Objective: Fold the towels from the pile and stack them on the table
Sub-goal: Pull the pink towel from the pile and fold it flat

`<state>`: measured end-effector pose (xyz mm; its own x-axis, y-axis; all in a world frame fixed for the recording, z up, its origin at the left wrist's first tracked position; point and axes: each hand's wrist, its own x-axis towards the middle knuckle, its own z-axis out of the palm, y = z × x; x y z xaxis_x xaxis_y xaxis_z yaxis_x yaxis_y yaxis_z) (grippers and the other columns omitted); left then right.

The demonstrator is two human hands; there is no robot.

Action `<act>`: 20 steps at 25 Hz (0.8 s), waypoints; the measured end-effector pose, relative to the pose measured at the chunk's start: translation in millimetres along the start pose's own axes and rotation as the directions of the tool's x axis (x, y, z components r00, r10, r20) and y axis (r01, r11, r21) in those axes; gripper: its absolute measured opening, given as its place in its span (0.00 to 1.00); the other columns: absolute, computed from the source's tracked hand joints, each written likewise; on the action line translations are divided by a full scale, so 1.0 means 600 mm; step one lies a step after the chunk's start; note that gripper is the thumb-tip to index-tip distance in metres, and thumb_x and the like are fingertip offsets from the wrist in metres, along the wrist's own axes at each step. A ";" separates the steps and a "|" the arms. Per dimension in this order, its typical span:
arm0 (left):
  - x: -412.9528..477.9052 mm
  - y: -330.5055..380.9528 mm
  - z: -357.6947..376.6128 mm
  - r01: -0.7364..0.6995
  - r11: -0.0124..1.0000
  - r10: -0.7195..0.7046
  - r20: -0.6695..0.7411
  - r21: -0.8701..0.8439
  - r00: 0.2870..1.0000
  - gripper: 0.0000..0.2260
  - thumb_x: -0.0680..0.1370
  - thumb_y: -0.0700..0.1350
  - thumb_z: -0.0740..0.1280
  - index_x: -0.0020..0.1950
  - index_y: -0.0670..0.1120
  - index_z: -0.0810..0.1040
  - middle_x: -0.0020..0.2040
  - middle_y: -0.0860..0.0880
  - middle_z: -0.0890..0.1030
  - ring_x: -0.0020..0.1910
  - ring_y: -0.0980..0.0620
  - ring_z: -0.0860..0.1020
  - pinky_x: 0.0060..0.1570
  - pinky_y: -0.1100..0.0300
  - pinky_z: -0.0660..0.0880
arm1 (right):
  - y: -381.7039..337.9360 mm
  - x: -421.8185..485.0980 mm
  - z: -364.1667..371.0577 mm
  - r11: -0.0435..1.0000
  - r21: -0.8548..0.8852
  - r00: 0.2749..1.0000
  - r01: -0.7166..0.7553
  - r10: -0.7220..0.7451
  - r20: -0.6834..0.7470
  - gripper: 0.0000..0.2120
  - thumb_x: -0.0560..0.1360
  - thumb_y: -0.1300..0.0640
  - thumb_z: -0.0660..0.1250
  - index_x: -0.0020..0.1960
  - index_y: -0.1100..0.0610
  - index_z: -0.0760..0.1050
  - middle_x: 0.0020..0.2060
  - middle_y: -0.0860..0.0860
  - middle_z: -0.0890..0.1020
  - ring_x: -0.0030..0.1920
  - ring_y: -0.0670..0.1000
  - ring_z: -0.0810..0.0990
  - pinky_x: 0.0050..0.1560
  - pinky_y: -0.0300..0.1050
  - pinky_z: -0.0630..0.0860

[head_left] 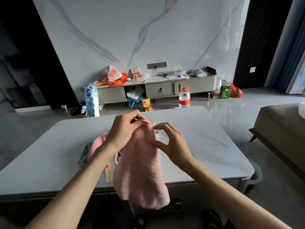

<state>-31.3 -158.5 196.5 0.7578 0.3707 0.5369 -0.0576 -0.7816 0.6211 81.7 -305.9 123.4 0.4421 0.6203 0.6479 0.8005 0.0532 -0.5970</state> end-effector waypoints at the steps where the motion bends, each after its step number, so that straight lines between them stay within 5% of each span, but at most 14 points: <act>1: -0.001 0.003 -0.004 0.000 1.000 0.000 0.014 0.000 1.000 0.02 0.75 0.42 0.71 0.43 0.47 0.83 0.39 0.54 0.84 0.42 0.53 0.81 0.45 0.62 0.74 | -0.012 0.006 0.013 0.995 0.086 0.998 -0.058 0.061 -0.033 0.15 0.69 0.55 0.77 0.54 0.52 0.77 0.49 0.44 0.81 0.49 0.41 0.78 0.51 0.34 0.74; 4: -0.005 -0.001 -0.026 0.011 1.000 -0.011 0.027 -0.007 1.000 0.03 0.75 0.42 0.72 0.42 0.49 0.82 0.39 0.54 0.84 0.42 0.52 0.81 0.46 0.62 0.74 | -0.016 0.012 0.033 0.929 0.317 0.978 -0.191 0.207 -0.017 0.15 0.66 0.57 0.79 0.49 0.52 0.77 0.43 0.46 0.81 0.44 0.43 0.77 0.47 0.35 0.74; 7: -0.007 -0.008 -0.042 -0.003 1.000 0.003 0.078 -0.005 0.997 0.07 0.75 0.41 0.71 0.42 0.53 0.81 0.40 0.56 0.84 0.42 0.58 0.80 0.46 0.66 0.73 | -0.004 0.014 0.041 0.868 0.435 0.971 -0.240 0.224 0.090 0.17 0.65 0.55 0.80 0.50 0.55 0.77 0.48 0.47 0.80 0.49 0.46 0.78 0.52 0.41 0.74; 9: -0.005 -0.012 -0.046 -0.001 1.000 0.002 0.089 -0.008 0.996 0.09 0.75 0.40 0.71 0.41 0.55 0.81 0.39 0.58 0.83 0.41 0.61 0.80 0.45 0.66 0.74 | -0.001 0.018 0.042 0.813 0.506 0.958 -0.287 0.246 0.148 0.14 0.66 0.58 0.79 0.45 0.60 0.77 0.42 0.48 0.81 0.43 0.47 0.79 0.49 0.48 0.75; 16: 0.006 -0.015 -0.048 -0.014 0.999 0.018 0.101 -0.045 0.995 0.09 0.74 0.39 0.71 0.42 0.54 0.82 0.39 0.55 0.83 0.41 0.52 0.81 0.43 0.48 0.78 | 0.003 0.016 0.031 0.797 0.533 0.958 -0.284 0.264 0.115 0.14 0.66 0.57 0.79 0.46 0.59 0.77 0.41 0.47 0.81 0.43 0.47 0.79 0.51 0.46 0.75; 18: 0.009 -0.013 -0.047 -0.012 0.999 0.016 0.094 -0.047 0.995 0.08 0.74 0.39 0.72 0.41 0.53 0.82 0.39 0.54 0.84 0.42 0.56 0.80 0.45 0.49 0.78 | -0.001 0.013 0.029 0.829 0.465 0.949 -0.311 0.298 0.104 0.10 0.66 0.58 0.79 0.40 0.55 0.77 0.36 0.44 0.80 0.39 0.43 0.77 0.46 0.41 0.74; 20: 0.011 -0.012 -0.042 -0.011 1.000 0.012 0.058 -0.027 0.998 0.07 0.74 0.39 0.72 0.41 0.52 0.82 0.39 0.53 0.84 0.41 0.58 0.80 0.47 0.55 0.77 | -0.002 0.001 0.030 0.942 0.270 0.971 -0.200 0.228 -0.078 0.09 0.68 0.57 0.78 0.39 0.53 0.77 0.39 0.44 0.79 0.41 0.42 0.76 0.46 0.38 0.72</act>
<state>-42.3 -137.8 209.7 0.7933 0.3314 0.5106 -0.0833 -0.7718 0.6304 73.8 -291.2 116.0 0.6431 0.5531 0.5296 0.5566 0.1374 -0.8193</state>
